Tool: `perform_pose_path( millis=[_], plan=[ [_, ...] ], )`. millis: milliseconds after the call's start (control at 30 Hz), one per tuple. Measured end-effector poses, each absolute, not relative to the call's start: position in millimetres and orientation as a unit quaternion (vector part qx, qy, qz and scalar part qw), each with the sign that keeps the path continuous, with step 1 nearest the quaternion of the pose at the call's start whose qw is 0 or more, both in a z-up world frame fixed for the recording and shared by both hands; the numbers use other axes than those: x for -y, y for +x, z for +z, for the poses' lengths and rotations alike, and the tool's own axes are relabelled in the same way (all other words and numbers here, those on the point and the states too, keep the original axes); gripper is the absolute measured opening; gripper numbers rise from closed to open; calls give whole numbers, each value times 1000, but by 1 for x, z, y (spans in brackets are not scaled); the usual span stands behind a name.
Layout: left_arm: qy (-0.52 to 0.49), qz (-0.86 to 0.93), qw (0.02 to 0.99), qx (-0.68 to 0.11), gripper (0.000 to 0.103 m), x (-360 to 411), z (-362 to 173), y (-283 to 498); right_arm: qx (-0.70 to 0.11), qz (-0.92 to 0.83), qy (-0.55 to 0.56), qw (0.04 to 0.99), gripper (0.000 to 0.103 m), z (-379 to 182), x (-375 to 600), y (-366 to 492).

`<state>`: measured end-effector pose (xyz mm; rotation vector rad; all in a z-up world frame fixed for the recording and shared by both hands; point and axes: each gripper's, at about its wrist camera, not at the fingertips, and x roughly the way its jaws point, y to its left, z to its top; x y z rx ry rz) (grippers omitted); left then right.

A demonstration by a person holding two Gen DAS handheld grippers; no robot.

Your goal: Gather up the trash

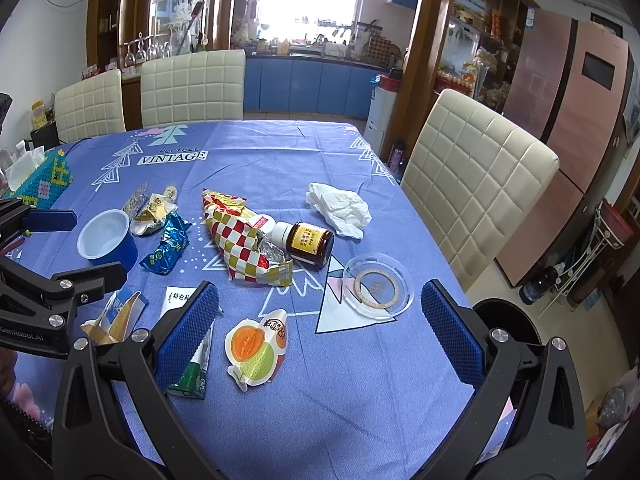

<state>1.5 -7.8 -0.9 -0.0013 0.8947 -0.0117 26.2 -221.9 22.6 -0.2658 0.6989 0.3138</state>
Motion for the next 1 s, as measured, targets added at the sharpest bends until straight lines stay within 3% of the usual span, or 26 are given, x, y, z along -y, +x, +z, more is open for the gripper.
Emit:
perform_pose_path(
  millis=[733,1000],
  plan=[
    [-5,1,897,-441,97,1,-7,4,-355,151,-117,915,100,12,225,29],
    [39,36,895,-442,97,-10,-24,6,-379,168,-104,904,100,-11,225,39]
  ],
)
